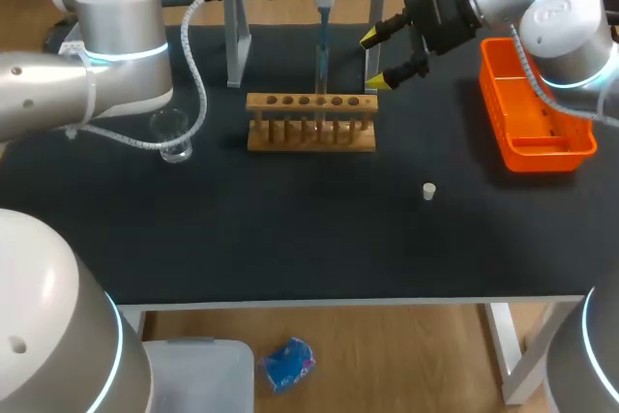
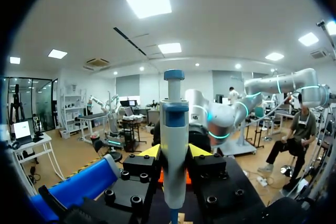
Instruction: Invert the test tube, pick up the pipette, mount the tip to pipette, aspirate from beaker and dispense into the tube, eject the tip, return the pipette, and cap with the stopper.
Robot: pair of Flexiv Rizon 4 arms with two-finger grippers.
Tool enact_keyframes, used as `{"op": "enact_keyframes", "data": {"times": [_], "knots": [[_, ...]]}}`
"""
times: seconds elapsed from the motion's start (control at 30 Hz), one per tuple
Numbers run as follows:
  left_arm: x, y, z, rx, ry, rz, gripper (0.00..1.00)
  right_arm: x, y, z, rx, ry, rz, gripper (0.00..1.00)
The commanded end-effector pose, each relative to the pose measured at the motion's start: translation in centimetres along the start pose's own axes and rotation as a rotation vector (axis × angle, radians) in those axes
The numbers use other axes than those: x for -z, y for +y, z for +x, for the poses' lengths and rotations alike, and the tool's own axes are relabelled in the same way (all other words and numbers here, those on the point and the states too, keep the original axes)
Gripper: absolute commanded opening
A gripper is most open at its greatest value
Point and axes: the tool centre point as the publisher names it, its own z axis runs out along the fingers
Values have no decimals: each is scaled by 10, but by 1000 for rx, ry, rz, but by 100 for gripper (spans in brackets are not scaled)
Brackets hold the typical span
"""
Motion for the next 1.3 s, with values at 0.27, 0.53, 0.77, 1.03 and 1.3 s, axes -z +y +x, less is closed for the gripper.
{"op": "enact_keyframes", "data": {"times": [0.27, 0.53, 0.77, 1.03, 1.3], "knots": [[2, -12, 2, -5, 1, -8, 0, 0, 0, 0, 0, 2, 1, 100], [4, -20, 2, -11, 2, -10, 0, 0, 0, 0, 0, 2, 1, 100], [6, -34, 3, -24, 4, -8, 0, 0, 0, 0, 0, 2, 1, 100], [7, -51, 4, -44, 2, -25, 0, 0, 0, 0, 0, 2, 1, 100], [4, -74, 10, -70, 4, -28, 0, 0, 0, 0, 0, 2, 1, 100]]}}
